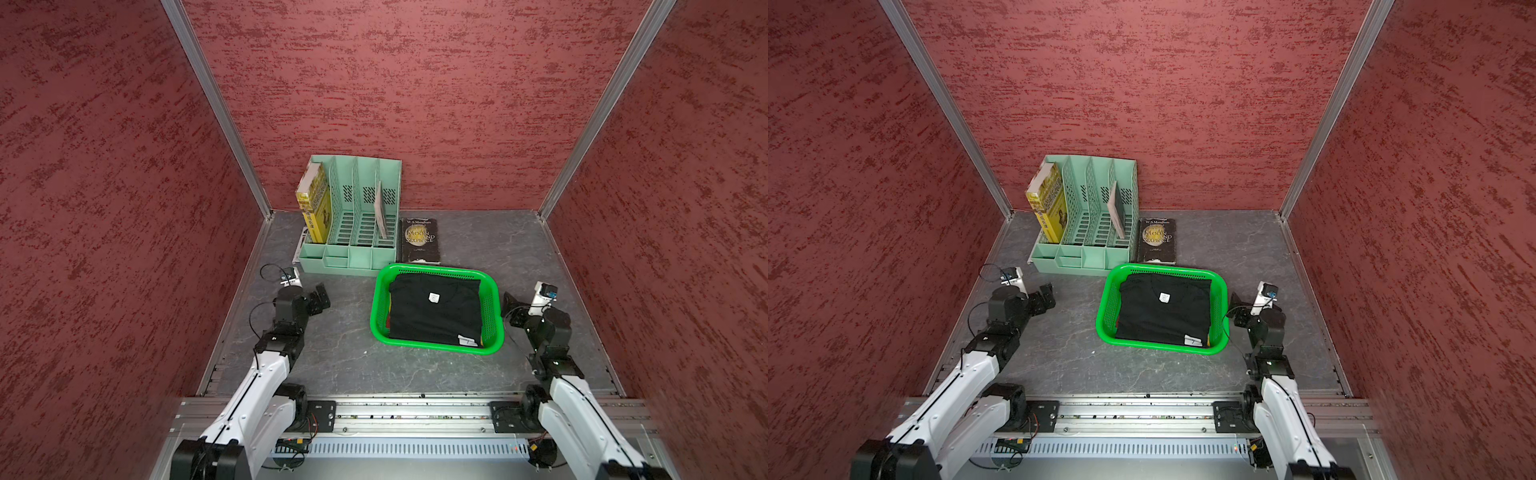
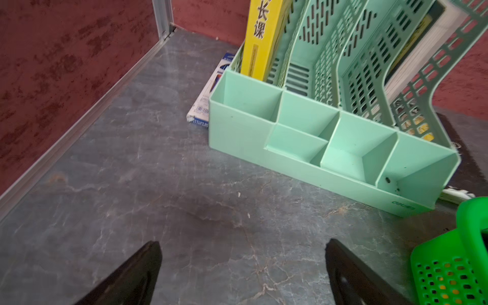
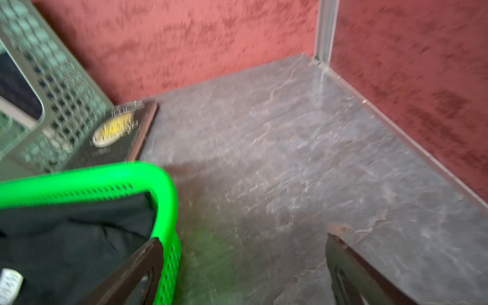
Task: Put the folded t-shirts into the basket
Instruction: Reset both arms
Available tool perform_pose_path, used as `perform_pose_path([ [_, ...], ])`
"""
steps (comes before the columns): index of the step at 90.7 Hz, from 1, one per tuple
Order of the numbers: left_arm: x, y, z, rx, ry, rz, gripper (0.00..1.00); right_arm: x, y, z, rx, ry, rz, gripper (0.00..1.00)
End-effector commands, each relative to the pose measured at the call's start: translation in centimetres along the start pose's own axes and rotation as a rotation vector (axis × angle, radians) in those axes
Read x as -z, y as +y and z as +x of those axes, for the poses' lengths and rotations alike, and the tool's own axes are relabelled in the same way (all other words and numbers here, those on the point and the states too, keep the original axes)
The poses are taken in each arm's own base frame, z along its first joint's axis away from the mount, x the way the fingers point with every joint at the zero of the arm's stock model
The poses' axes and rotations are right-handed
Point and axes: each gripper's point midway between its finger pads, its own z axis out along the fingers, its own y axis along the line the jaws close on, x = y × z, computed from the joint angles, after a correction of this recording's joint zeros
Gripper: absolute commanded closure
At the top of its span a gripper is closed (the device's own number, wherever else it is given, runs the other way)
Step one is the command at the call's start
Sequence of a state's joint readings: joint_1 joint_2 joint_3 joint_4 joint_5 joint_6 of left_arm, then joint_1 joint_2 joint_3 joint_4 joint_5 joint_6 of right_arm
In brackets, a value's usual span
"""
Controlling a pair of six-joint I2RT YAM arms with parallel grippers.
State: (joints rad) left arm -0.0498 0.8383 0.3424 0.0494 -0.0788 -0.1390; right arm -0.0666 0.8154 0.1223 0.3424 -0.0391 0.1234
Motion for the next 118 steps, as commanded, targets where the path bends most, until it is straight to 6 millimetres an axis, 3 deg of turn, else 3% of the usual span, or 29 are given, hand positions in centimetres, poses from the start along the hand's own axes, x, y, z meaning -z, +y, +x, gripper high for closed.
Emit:
perform_pose_path([
  [1,0.3,-3.4,-2.2,-0.229,-0.182,0.203,0.00,-0.8,2.7,-5.1,0.116,-0.232,-0.133,0.02],
  [6,0.0,-2.7,-1.4,-0.195,-0.205,0.188,0.00,-1.5,3.1,-5.3,0.127,-0.238,-0.150,0.02],
  [22,-1.9,-2.8,-2.0,-0.165,-0.259,0.238,0.00,-4.1,3.6,-6.2,0.145,-0.297,-0.181,0.02],
  [30,-3.1,-3.1,-2.5,-0.151,-0.271,0.278,0.00,-7.1,3.0,-4.1,0.135,-0.218,-0.167,0.02],
  [43,-5.7,-3.0,-2.7,-0.187,-0.244,0.272,0.00,-8.5,3.2,-3.7,0.134,-0.158,-0.168,0.01],
  [50,-7.6,-2.4,-1.6,-0.173,-0.216,0.256,0.00,-9.3,3.7,-3.7,0.153,-0.116,-0.169,0.02],
  [60,-8.7,-1.9,-1.5,-0.159,-0.192,0.235,0.00,-9.2,4.1,-3.6,0.165,-0.113,-0.188,0.02],
  [74,-9.1,0.3,-1.7,-0.089,-0.186,0.133,0.00,-9.8,3.6,-3.6,0.150,-0.088,-0.155,0.02],
  [118,-9.5,0.0,-1.6,-0.109,-0.166,0.104,0.00,-9.7,3.6,-3.6,0.151,-0.087,-0.156,0.02],
])
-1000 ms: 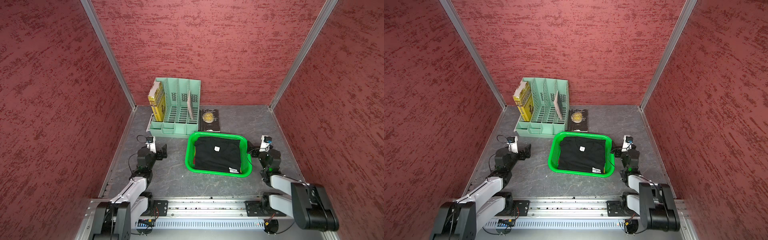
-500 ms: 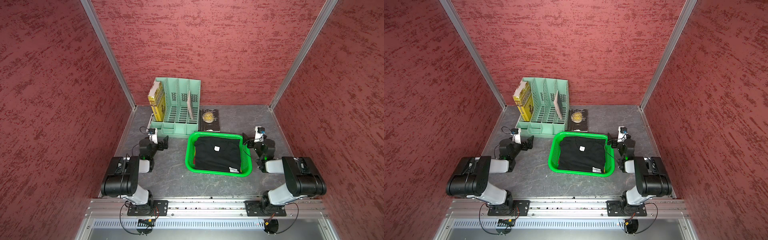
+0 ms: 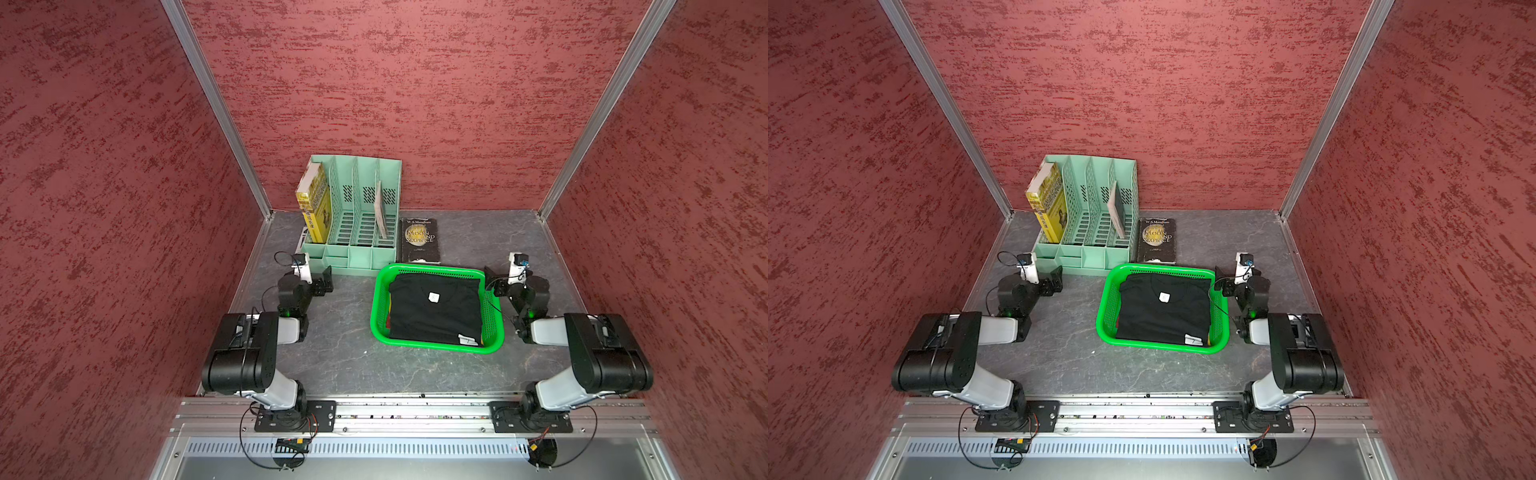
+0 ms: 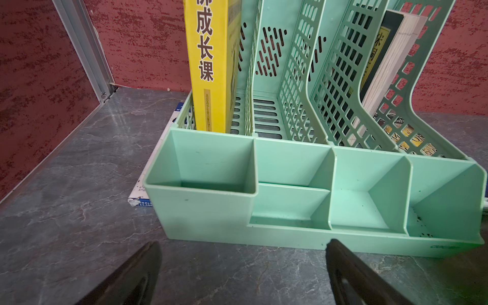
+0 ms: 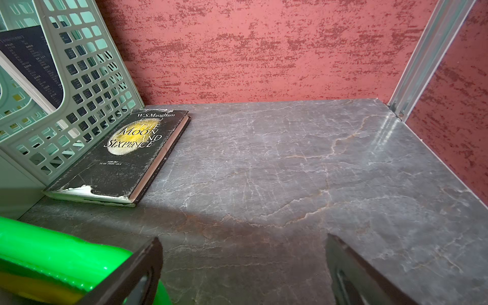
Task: Put the folded t-shirts into the basket
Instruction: Reset both arms
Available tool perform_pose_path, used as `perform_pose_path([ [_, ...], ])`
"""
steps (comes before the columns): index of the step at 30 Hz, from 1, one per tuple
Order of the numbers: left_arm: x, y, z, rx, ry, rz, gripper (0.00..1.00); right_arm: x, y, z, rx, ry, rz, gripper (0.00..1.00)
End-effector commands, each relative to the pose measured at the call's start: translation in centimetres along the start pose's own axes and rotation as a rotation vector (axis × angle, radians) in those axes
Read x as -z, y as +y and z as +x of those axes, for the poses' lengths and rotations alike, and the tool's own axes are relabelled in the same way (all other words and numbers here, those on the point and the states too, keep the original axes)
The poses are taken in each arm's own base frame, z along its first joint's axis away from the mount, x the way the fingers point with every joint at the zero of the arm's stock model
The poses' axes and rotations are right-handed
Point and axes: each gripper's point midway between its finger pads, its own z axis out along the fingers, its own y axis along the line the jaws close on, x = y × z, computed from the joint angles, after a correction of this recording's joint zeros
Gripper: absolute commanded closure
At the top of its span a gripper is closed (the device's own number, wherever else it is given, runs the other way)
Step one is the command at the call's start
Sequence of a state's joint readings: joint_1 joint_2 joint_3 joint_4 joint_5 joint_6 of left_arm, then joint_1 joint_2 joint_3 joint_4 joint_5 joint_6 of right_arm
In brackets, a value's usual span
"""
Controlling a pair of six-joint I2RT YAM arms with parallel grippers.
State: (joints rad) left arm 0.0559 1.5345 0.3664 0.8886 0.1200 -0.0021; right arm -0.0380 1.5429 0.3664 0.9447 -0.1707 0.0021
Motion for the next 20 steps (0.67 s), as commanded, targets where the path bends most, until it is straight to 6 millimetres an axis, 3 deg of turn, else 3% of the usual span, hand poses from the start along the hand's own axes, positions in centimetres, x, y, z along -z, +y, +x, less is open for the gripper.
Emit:
perform_pose_path([
  [1,-0.22,0.22,-0.67,-0.010,-0.014,-0.020,0.00,-0.30,-0.15,0.09,0.009,0.014,0.014,0.02],
  [20,-0.24,0.15,-0.74,-0.016,-0.015,-0.025,0.00,-0.31,-0.15,0.03,0.010,0.013,0.014,0.02],
])
